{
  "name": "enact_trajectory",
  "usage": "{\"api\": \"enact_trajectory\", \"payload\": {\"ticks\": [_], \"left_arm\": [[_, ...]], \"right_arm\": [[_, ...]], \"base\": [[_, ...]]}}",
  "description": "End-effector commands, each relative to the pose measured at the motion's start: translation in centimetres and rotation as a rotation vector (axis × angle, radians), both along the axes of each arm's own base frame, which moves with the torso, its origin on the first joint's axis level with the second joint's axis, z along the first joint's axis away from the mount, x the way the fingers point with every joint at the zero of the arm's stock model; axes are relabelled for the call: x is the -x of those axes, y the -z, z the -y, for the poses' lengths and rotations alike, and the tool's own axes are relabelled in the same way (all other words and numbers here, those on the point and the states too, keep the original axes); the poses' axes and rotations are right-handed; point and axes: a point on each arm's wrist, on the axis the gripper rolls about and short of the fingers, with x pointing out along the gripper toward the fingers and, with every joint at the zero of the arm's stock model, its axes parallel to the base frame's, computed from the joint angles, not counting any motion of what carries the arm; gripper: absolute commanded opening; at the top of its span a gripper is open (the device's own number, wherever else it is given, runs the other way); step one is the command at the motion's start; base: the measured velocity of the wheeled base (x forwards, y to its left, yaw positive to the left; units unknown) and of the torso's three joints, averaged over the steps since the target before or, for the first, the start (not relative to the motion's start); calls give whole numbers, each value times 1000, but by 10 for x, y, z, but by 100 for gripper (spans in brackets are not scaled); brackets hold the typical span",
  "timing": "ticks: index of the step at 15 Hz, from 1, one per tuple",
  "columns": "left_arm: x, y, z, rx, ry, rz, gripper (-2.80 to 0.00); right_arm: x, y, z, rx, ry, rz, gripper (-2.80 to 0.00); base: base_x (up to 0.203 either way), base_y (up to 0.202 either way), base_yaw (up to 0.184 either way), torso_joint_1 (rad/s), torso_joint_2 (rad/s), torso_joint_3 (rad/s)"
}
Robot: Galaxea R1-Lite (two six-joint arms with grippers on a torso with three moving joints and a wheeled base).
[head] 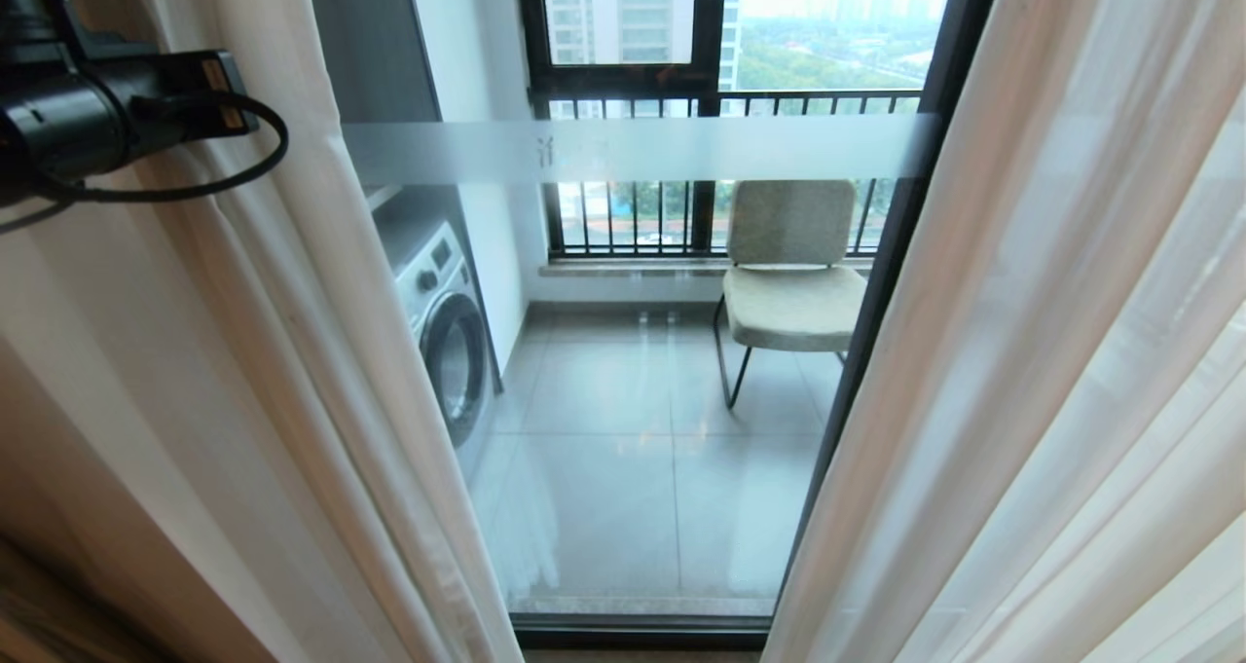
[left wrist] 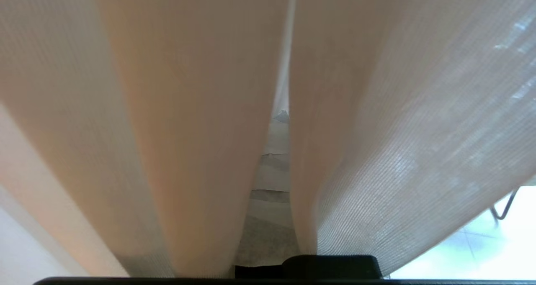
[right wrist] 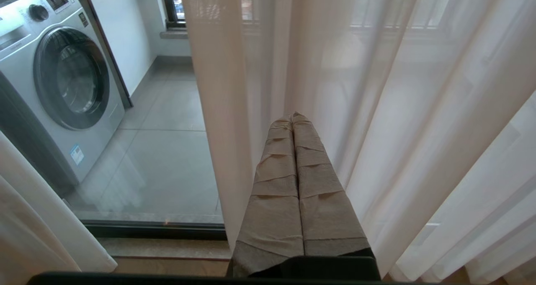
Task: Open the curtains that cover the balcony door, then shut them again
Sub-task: Pull the inner curtains open on both sides
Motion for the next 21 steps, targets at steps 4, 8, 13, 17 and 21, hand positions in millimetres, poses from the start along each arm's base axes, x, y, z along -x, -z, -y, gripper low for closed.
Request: {"api": "enact_trajectory", "payload": {"ticks": [4, 8, 13, 17, 21], "left_arm": [[2, 0, 0, 1, -3, 3, -280], [4, -1, -6, 1, -23, 7, -280], [8, -4, -10, 1, -37, 16, -280], [13, -1, -10, -4, -36, 5, -280], [22, 4, -10, -27, -37, -15, -280]], "right_arm": [[0, 0, 0, 2, 0, 1, -280], [0, 0, 0, 2, 0, 1, -280], [0, 0, 0, 2, 0, 1, -280], [0, 0, 0, 1, 0, 1, -280], [0, 0, 0, 0, 0, 1, -280]], "base": [[0, 188, 2, 2, 4, 2], [0, 192, 1, 2, 1, 3], [0, 192, 1, 2, 3, 3], [0, 187, 0, 2, 3, -1], [0, 85, 1, 2, 3, 2]]}}
